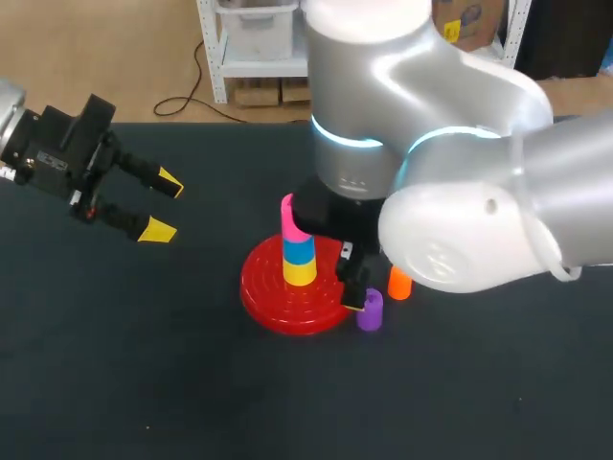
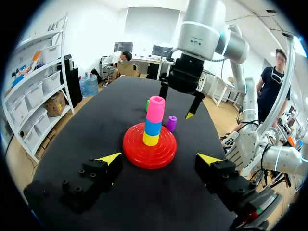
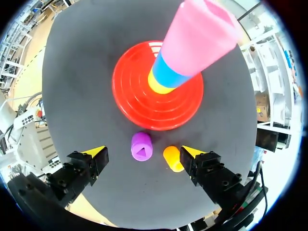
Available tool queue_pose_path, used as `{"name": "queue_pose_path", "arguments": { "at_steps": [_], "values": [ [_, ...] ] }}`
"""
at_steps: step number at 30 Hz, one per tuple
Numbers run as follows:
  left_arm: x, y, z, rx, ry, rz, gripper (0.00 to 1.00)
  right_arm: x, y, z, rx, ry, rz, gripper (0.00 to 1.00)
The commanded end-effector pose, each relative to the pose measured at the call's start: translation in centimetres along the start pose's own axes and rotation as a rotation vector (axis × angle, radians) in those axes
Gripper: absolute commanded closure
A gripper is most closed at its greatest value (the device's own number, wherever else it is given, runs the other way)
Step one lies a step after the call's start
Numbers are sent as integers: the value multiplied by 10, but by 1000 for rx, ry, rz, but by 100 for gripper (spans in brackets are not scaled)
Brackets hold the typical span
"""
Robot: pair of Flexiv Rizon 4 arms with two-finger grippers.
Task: Pick up and stack the cylinders on the red base in this order: pink,purple,orange,green
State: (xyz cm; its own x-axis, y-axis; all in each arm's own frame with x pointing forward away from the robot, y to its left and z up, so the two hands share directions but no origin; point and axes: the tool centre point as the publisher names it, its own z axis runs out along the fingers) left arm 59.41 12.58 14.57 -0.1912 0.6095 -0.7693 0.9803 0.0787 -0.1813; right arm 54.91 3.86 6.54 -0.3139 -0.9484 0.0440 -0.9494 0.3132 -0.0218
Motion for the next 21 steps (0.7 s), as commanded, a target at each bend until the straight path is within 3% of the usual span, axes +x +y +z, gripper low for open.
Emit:
{"name": "queue_pose_path", "arguments": {
  "at_steps": [1, 21],
  "values": [
    [1, 1, 0, 2, -2, 2, 0, -1, -1, 0, -2, 1, 0, 0],
    [1, 1, 0, 2, -2, 2, 0, 2, 8, 25, 5, -35, -1, 0]
  ]
}}
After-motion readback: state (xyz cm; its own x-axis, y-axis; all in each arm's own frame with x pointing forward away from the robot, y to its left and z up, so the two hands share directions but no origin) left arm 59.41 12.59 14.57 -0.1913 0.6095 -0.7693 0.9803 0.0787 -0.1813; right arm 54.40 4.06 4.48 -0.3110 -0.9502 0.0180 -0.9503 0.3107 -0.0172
